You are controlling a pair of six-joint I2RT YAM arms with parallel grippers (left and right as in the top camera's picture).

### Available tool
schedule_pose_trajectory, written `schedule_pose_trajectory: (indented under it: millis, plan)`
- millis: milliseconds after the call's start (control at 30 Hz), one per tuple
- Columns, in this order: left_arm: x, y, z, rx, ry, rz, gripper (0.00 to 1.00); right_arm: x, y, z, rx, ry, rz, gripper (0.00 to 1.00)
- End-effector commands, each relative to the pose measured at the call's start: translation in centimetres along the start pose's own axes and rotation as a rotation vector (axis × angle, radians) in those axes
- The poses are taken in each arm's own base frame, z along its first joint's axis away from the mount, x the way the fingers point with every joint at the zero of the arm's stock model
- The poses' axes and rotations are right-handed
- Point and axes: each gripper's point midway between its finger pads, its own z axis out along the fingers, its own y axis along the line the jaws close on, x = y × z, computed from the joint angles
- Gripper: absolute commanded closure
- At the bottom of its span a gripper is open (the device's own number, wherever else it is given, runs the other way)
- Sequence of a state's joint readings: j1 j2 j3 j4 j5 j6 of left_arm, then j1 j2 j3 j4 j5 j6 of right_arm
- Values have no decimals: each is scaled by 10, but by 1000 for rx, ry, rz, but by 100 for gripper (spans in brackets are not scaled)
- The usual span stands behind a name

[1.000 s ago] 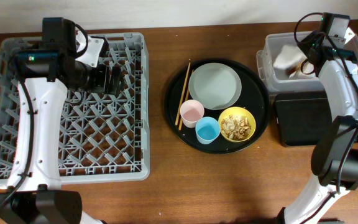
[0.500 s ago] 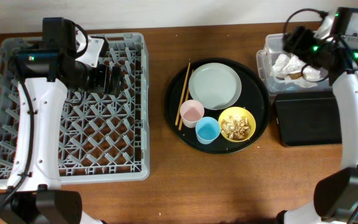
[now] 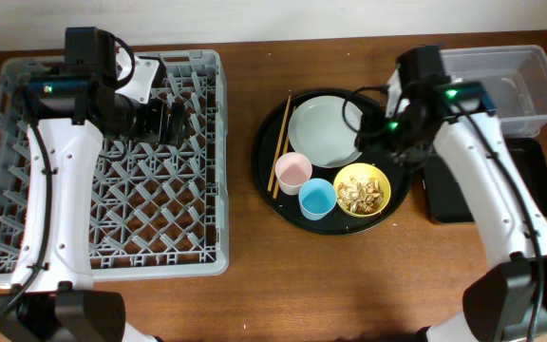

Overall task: Sort waste into correct bins and load items into the dishwasher rack
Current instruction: 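Move the right gripper to the yellow bowl and grasp its rim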

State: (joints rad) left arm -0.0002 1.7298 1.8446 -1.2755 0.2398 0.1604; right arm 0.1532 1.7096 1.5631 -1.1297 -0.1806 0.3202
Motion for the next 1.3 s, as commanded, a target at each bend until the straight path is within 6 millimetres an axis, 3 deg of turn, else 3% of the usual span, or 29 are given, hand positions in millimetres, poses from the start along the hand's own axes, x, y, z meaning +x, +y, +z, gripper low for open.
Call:
schedule_pose_trajectory:
  millis: [0,233,600,1267]
  plan:
    - [-5,1,-3,-6,-13,15,1,14,-3,26,102,20,52,43]
    - [-5,1,-3,-6,-14,15,1,23,6,75,208,48,40,45]
    - [-5,1,-3,-6,-13,16,1,40,-5,123,269,162,40,58]
    - [-8,1,-3,-8,-24,18,1,36,8,126,227,146,24,54]
